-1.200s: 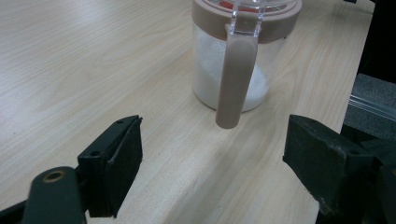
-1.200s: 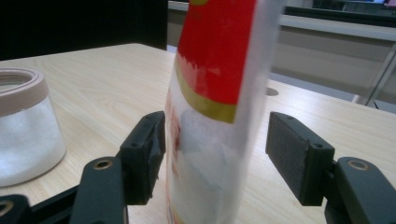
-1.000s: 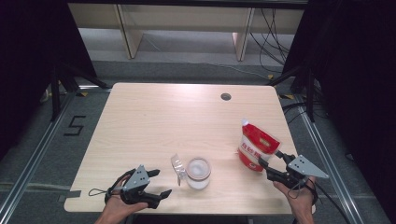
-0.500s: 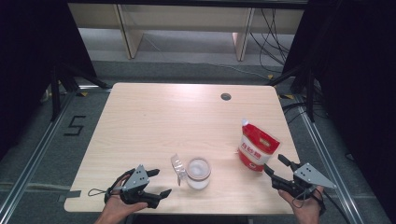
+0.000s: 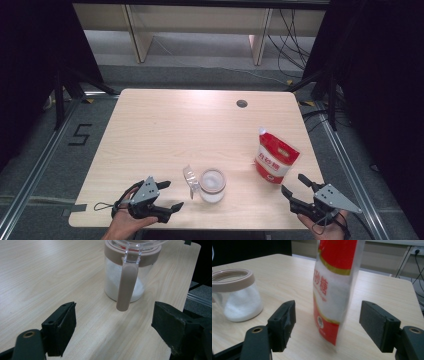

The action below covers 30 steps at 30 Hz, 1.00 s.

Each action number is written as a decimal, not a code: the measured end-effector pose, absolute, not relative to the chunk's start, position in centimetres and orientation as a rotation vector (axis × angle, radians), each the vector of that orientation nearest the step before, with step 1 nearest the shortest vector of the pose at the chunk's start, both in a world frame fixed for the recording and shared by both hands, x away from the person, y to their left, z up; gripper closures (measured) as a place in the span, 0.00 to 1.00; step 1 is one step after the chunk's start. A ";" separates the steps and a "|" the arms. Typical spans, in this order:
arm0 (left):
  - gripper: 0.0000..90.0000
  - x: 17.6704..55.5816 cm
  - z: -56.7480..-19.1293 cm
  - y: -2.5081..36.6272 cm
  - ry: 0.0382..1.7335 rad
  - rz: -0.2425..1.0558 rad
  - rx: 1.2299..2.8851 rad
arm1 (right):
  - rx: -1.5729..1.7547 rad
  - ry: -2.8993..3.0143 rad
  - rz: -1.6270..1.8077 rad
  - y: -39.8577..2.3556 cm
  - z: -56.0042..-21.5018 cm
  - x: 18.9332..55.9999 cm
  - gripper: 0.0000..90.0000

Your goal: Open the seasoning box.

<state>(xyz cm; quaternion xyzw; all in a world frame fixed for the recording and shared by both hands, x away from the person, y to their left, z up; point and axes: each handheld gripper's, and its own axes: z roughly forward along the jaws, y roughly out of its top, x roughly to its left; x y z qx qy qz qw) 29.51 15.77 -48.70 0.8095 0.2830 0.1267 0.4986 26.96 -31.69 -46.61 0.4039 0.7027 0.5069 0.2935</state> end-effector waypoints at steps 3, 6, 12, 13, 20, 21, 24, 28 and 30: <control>0.21 29.6 -48.7 15.8 0.683 0.290 1.961 | 1.060 1.910 1.349 -31.5 -46.7 26.7 0.31; 0.21 29.7 -48.6 15.8 0.692 0.294 1.954 | 1.059 1.916 1.368 -31.0 -46.9 26.3 0.31; 0.21 29.6 -48.2 15.5 0.693 0.292 1.943 | 1.037 1.991 1.374 -30.3 -47.3 25.8 0.30; 0.21 29.6 -48.2 15.5 0.693 0.290 1.945 | 1.059 2.001 1.365 -30.2 -47.4 25.6 0.29; 0.22 29.6 -47.8 15.5 0.713 0.275 1.923 | 1.029 2.053 1.341 -29.7 -47.7 25.1 0.28; 0.22 29.6 -47.7 15.5 0.709 0.276 1.919 | 1.019 2.054 1.339 -29.7 -47.7 25.1 0.28; 0.22 29.5 -47.5 15.5 0.711 0.276 1.912 | 1.020 2.067 1.331 -29.4 -47.8 24.8 0.28; 0.22 29.4 -47.2 15.4 0.720 0.274 1.899 | 1.002 2.102 1.320 -29.2 -47.9 24.5 0.27; 0.22 29.4 -47.0 15.5 0.720 0.286 1.912 | 1.024 2.110 1.309 -29.0 -47.9 24.2 0.27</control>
